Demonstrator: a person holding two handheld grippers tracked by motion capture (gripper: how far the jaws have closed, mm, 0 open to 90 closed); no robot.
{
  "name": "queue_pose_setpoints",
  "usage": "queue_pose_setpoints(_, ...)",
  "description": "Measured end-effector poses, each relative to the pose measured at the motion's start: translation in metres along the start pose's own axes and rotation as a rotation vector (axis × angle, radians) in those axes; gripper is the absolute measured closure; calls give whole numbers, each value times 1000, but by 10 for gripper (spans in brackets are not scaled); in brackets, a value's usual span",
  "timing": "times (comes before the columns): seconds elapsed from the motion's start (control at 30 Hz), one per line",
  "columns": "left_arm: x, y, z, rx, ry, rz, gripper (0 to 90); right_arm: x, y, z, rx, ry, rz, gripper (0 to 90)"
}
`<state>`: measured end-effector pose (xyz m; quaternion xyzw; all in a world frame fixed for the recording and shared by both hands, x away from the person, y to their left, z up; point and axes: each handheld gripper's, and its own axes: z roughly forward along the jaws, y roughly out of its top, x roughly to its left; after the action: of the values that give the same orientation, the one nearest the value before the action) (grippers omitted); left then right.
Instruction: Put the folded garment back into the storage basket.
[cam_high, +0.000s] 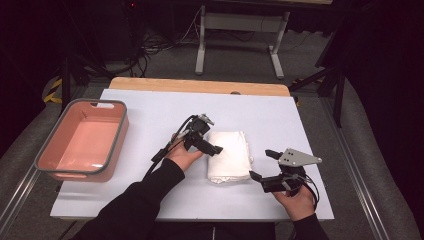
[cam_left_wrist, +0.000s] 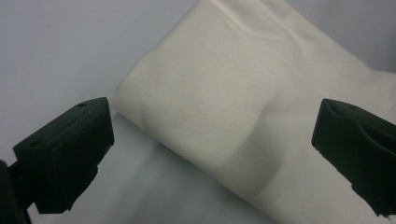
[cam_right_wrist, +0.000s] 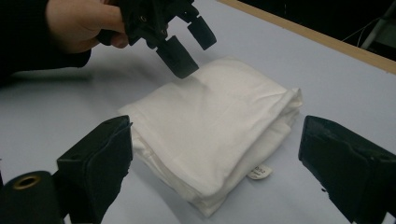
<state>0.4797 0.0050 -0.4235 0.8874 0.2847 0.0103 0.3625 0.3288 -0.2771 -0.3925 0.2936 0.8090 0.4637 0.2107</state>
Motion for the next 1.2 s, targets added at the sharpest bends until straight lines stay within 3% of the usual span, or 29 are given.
queue_pose_setpoints(0.2, 3, -1, 13, 8, 5, -25, 1, 0, -1, 1, 7, 8, 0, 106)
queue_pose_setpoints(0.3, 3, -3, 21, 41, 23, -42, 2, 1, 0, 1, 6, 9, -4, 107)
queue_pose_setpoints(0.5, 2, -4, 27, 51, 7, -55, 2, 0, -1, 2, 9, 9, -2, 110)
queue_pose_setpoints(0.6, -1, -4, 31, 87, 30, -42, 2, 0, -1, 2, 10, 12, 0, 110)
queue_pose_setpoints(0.9, -9, -5, 36, 95, 90, 17, 4, 1, -1, 2, 11, 13, -3, 111)
queue_pose_setpoints(1.2, -12, -7, 38, 78, 94, 29, 16, 1, 0, 1, 9, 12, -4, 119)
